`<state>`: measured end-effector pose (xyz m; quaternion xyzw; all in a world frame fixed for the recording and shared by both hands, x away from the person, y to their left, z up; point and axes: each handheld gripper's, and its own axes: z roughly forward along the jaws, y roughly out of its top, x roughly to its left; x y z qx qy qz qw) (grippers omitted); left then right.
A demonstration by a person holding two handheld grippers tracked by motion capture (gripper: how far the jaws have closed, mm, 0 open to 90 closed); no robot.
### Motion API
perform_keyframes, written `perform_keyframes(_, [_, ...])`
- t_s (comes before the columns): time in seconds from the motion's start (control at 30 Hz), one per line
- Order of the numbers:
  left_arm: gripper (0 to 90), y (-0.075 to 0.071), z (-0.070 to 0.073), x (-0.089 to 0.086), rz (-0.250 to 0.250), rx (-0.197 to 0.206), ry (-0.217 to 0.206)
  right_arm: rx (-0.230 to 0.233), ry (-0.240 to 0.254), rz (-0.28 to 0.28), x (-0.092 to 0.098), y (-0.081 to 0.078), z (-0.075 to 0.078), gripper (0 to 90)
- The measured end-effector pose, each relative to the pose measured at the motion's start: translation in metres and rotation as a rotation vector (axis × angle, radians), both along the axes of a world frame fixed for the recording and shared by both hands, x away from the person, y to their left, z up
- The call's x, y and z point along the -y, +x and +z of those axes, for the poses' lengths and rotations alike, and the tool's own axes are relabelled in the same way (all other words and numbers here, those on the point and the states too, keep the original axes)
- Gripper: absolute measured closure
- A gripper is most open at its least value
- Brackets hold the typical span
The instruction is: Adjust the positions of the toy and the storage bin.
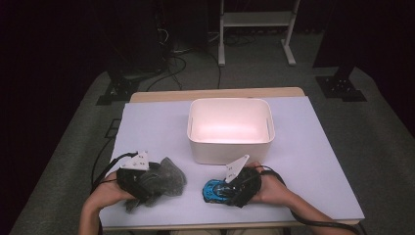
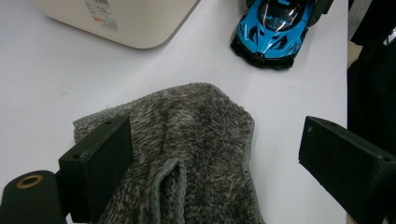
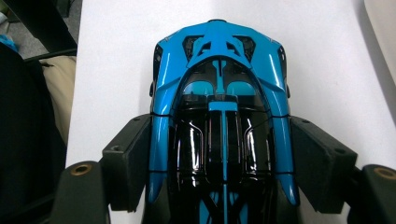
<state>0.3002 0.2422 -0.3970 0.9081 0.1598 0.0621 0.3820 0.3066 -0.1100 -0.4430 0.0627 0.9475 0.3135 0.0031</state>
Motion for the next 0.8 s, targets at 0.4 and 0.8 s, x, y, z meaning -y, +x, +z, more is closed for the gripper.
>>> perform_keyframes(0.4, [9.2, -0.0005, 0.0014, -0.0002, 0.001, 0.005, -0.006, 0.010, 0.024, -0.008, 0.0013, -0.0020, 0.0010, 27.1])
perform_keyframes(0.8, [9.2, -0.0008, 0.0013, -0.0001, 0.002, 0.004, -0.005, 0.024, 0.031, -0.008, 0.0013, -0.0043, -0.0031, 26.0])
